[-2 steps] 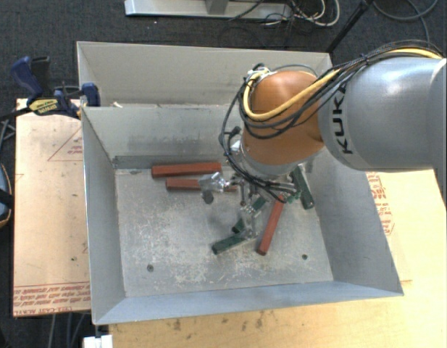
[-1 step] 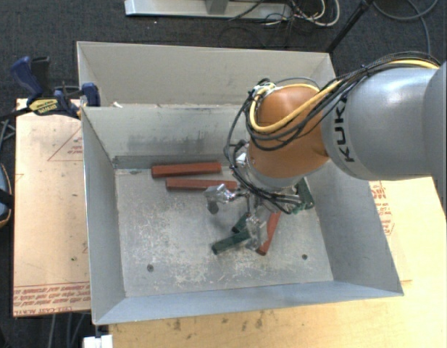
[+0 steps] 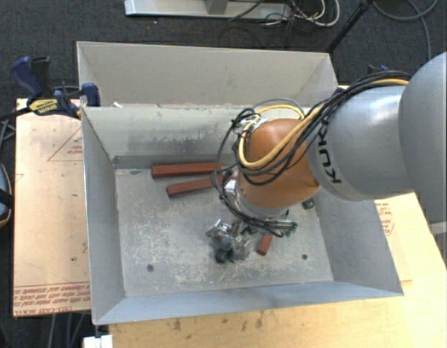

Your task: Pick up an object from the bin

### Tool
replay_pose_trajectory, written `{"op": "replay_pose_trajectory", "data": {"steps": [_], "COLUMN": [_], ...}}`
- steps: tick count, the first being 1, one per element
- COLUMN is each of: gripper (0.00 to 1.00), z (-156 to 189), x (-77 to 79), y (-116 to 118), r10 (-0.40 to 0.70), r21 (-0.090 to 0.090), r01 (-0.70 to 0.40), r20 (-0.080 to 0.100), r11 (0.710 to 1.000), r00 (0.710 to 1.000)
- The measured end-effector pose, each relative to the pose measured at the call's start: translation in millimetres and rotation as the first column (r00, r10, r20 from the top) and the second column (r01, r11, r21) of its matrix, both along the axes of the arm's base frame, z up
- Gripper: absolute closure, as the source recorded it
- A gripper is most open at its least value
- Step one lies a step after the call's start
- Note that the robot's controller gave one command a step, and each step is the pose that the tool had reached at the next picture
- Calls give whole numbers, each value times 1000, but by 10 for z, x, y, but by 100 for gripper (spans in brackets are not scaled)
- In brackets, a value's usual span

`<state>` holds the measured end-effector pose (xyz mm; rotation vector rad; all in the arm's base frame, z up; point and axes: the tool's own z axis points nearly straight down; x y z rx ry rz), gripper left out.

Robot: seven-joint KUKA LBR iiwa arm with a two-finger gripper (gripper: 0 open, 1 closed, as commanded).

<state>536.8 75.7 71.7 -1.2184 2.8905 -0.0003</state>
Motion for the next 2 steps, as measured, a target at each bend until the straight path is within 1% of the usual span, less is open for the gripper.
{"op": "replay_pose_trajectory", "data": {"steps": [1,2], "gripper": [100,100], "z": [0,1407], "x": [0,43], "y": [-1,27], "r10": [-1,1], "r21": [0,1], "r01": [1,-1], "r20": [0,-1], "r11": [1000,1000], "r00": [1000,1000]}}
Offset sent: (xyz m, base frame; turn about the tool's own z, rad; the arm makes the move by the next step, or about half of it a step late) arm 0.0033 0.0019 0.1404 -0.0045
